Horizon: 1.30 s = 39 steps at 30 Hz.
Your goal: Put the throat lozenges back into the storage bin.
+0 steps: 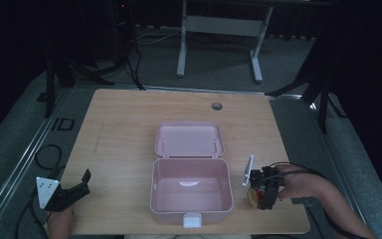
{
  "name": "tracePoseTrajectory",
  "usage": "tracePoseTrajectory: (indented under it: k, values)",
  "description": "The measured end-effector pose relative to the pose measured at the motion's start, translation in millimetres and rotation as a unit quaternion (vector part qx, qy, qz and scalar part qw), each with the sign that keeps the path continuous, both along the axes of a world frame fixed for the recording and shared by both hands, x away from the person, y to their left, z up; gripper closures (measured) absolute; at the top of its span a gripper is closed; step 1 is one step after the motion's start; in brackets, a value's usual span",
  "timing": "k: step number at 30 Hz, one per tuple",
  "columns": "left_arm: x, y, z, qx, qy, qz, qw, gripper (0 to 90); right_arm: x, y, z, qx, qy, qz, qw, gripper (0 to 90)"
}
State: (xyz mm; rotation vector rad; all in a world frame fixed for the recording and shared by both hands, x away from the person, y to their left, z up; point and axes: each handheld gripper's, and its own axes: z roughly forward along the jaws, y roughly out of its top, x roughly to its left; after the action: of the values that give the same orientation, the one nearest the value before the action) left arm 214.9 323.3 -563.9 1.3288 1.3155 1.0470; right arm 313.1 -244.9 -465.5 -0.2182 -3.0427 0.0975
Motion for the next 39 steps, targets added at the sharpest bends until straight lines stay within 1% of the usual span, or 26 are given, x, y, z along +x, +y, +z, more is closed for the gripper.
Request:
tracePoseTrajectory:
  k: [3, 4, 5, 6, 9, 10, 11, 12, 13, 14, 15, 17, 18, 19, 22, 23, 24, 25, 28, 30, 34, 35, 39]
  values:
    - [0.0, 0.1, 0.0, -0.001, 0.0, 0.0, 1.0, 0.4, -1.3, 2.8, 11.6, 0.0, 0.001, 0.001, 1.0, 19.8]
    - [0.0, 0.1, 0.0, -0.001, 0.0, 0.0, 1.0, 0.3, -1.3, 2.8, 11.6, 0.0, 0.001, 0.001, 1.0, 19.8]
    - [0.0, 0.1, 0.0, -0.001, 0.0, 0.0, 1.0, 0.3, -1.6, 3.9, 16.1, 0.005, -0.002, 0.003, 1.0, 19.8]
    - [0.0, 0.0, 0.0, 0.0, 0.0, 0.001, 1.0, 0.4, -2.0, 6.2, 25.5, 0.013, -0.004, 0.004, 0.9999, 19.8]
    - [-0.1, 0.2, 0.0, -0.001, 0.0, 0.001, 1.0, 0.4, -3.6, 10.8, 39.6, 0.018, -0.009, 0.011, 0.9997, 19.8]
    - [-0.1, 0.2, 0.0, -0.001, 0.0, 0.001, 1.0, 0.4, -3.6, 10.8, 39.6, 0.018, -0.009, 0.011, 0.9997, 19.8]
    - [-0.1, 0.2, 0.0, -0.001, 0.0, 0.001, 1.0, 0.4, -4.0, 12.6, 44.4, 0.02, -0.011, 0.014, 0.9996, 19.8]
    - [0.1, 0.1, 0.0, -0.001, 0.0, 0.001, 1.0, 0.3, -5.1, 16.4, 55.7, 0.024, -0.017, 0.019, 0.9994, 19.9]
    - [0.1, 0.1, 0.0, -0.001, 0.0, 0.001, 1.0, 0.3, -5.1, 16.4, 55.7, 0.024, -0.017, 0.019, 0.9994, 19.9]
    - [0.1, 0.1, 0.0, -0.001, 0.0, 0.001, 1.0, 0.3, -6.1, 20.1, 66.1, 0.027, -0.024, 0.02, 0.9992, 19.9]
    - [0.1, 0.0, 0.0, -0.001, 0.0, 0.001, 1.0, 0.3, -6.5, 22.1, 71.2, 0.03, -0.026, 0.022, 0.999, 19.9]
    - [0.1, 0.1, 0.0, -0.002, 0.0, 0.001, 1.0, 0.3, -6.5, 22.1, 71.2, 0.03, -0.026, 0.022, 0.999, 19.9]
    - [0.0, 0.3, 0.0, -0.002, 0.0, 0.0, 1.0, 0.3, -6.8, 24.2, 76.1, 0.032, -0.027, 0.024, 0.9988, 19.9]
    - [0.0, 0.3, 0.0, -0.002, 0.0, 0.0, 1.0, 0.3, -7.6, 28.7, 84.7, 0.034, -0.029, 0.031, 0.9985, 19.9]
    - [-0.1, 0.2, 0.0, -0.002, 0.0, 0.0, 1.0, 0.3, -9.9, 36.7, 95.9, 0.033, -0.031, 0.041, 0.9981, 19.9]
    - [-0.1, 0.2, 0.0, -0.002, 0.0, 0.0, 1.0, 0.4, -9.9, 36.7, 95.9, 0.033, -0.031, 0.041, 0.9981, 19.9]
    - [-0.1, 0.3, 0.0, -0.002, 0.0, 0.0, 1.0, 0.4, -10.8, 39.7, 99.1, 0.034, -0.029, 0.046, 0.9979, 19.9]
    - [-0.1, 0.3, 0.0, -0.002, 0.0, 0.0, 1.0, 0.3, -13.0, 46.6, 104.7, 0.038, -0.027, 0.056, 0.9973, 19.9]
    - [-0.2, 0.4, 0.1, -0.003, 0.0, -0.001, 1.0, 0.3, -15.5, 59.5, 109.3, 0.041, -0.024, 0.071, 0.9963, 19.9]
    - [-0.4, 0.7, 0.0, -0.003, -0.001, -0.001, 1.0, 0.3, -16.6, 68.9, 109.4, 0.041, -0.023, 0.08, 0.9957, 19.9]
    - [-0.4, 0.9, 0.0, -0.003, 0.0, -0.002, 1.0, 0.4, -17.5, 87.3, 105.8, 0.038, -0.019, 0.102, 0.9939, 19.9]
    - [-0.4, 0.9, 0.0, -0.003, 0.0, -0.002, 1.0, 0.3, -17.5, 87.3, 105.8, 0.038, -0.019, 0.102, 0.9939, 19.9]
    - [-0.5, 1.0, 0.0, -0.004, -0.001, -0.002, 1.0, 0.4, -20.0, 109.2, 100.4, 0.034, -0.013, 0.125, 0.9915, 19.9]
